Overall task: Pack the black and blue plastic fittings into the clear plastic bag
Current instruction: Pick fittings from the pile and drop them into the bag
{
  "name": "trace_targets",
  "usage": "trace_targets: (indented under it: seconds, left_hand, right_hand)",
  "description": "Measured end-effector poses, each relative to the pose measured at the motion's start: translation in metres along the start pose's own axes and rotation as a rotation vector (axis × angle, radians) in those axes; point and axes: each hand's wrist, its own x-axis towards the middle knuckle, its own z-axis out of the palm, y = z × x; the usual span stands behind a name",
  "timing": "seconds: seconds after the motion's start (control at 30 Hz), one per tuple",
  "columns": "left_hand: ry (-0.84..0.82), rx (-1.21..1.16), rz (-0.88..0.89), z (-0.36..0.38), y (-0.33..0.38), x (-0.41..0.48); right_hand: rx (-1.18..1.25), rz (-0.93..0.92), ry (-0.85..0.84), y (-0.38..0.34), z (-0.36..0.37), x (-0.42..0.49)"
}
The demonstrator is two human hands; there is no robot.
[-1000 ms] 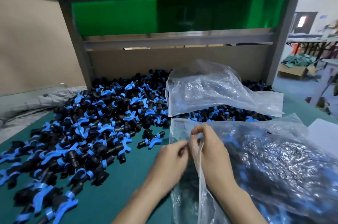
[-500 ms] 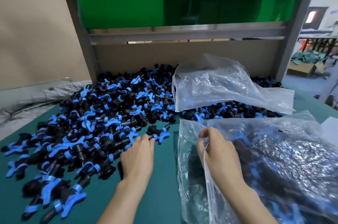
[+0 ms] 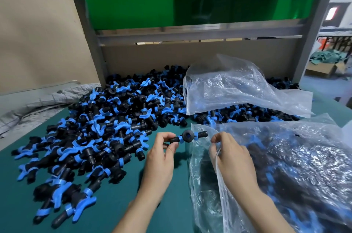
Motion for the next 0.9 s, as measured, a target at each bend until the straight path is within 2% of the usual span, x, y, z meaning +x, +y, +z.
trace_targets:
  seconds: [0.9]
  left_hand:
    - [-0.015, 0.036, 0.036, -0.0005, 0.003, -0.0016]
  right_hand:
    - [-0.011, -0.024, 0.024, 0.002, 0.0041, 0.0004]
